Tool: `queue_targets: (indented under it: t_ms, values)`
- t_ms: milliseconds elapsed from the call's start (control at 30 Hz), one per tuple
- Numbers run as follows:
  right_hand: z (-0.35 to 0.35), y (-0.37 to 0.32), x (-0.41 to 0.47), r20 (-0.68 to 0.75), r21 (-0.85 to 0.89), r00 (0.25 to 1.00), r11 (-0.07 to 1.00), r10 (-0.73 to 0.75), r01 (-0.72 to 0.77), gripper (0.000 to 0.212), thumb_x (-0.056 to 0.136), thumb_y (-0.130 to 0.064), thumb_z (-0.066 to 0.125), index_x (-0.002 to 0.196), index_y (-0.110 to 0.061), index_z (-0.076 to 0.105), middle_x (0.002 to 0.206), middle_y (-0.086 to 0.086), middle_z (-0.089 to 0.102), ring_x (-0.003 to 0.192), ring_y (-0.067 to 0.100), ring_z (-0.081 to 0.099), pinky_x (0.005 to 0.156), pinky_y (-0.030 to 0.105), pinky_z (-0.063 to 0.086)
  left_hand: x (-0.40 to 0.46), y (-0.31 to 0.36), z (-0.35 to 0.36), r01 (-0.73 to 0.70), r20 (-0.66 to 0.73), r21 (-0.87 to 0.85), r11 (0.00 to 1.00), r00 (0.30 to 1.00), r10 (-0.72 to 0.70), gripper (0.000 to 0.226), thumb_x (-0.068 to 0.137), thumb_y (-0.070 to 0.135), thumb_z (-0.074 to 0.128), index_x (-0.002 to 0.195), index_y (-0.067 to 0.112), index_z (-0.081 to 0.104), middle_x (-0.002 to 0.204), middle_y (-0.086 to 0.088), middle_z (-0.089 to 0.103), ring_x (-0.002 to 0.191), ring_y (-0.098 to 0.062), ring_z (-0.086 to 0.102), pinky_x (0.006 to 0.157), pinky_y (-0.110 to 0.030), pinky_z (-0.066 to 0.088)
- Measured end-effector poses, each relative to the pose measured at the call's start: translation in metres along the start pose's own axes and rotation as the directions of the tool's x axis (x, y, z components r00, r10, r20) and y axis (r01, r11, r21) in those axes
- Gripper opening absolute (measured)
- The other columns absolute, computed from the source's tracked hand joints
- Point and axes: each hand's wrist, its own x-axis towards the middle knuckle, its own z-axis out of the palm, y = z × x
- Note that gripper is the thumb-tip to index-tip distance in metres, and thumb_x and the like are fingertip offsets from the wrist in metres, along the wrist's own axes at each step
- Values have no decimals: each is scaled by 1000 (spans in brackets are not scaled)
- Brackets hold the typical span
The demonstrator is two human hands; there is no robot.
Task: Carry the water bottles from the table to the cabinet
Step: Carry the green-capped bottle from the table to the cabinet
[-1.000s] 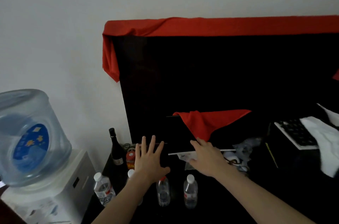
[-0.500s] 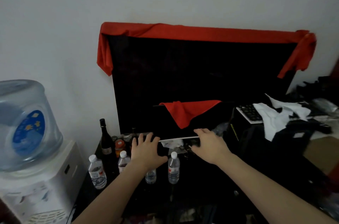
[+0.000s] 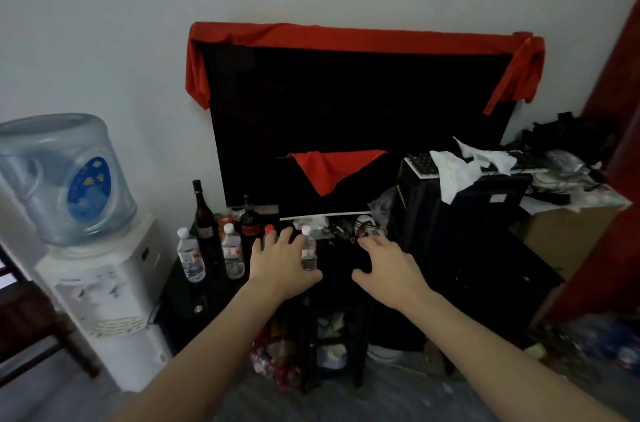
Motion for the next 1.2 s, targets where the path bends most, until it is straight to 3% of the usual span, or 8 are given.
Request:
queue_targets:
  t_ms: [200, 467, 667, 800, 1200]
  values:
    - [-10, -19, -63, 12, 17, 1000, 1000, 6, -6, 72, 88, -48, 57, 152, -24, 33, 155, -1, 35, 138, 24, 39, 107, 44, 40, -75, -2, -27, 24, 48, 23, 999, 999, -25, 86, 89, 67, 53, 161, 33, 18, 171, -2, 7, 157, -33, 7, 125, -54, 13]
    - [-24, -56, -146, -18, -4, 999, 999, 38, -38, 73, 88, -47, 57, 152, -24, 32, 158, 1, 32, 140, 25, 35, 109, 47, 39, -161, -8, -40, 1, 21, 5, 1000, 1000, -1, 86, 90, 66, 52, 161, 32, 18, 171, -2, 6, 157, -32, 7, 126, -54, 12]
    - [-14, -91, -211, 48, -106, 998, 994, 31, -26, 75, 89, -47, 58, 154, -25, 28, 162, 4, 24, 144, 28, 29, 113, 50, 33, -247, -29, -31, -24, 19, -65, 998, 1000, 25, 84, 91, 65, 53, 161, 34, 18, 171, 0, 7, 158, -29, 6, 126, -52, 12]
    - [-20, -116, -244, 47, -72, 999, 997, 22, -19, 76, 89, -46, 59, 155, -25, 27, 162, 5, 23, 145, 28, 28, 114, 50, 33, -295, -47, -36, 1, 17, -74, 997, 1000, 0, 84, 90, 65, 53, 160, 35, 17, 171, 0, 6, 158, -30, 6, 126, -53, 13]
    - [-32, -122, -326, 33, -49, 999, 998, 30, -29, 75, 89, -47, 58, 155, -26, 28, 163, 2, 22, 145, 26, 28, 113, 49, 32, -353, -29, -47, -10, 29, -69, 998, 1000, 12, 84, 91, 63, 54, 161, 33, 19, 171, -3, 6, 157, -33, 7, 126, -54, 14]
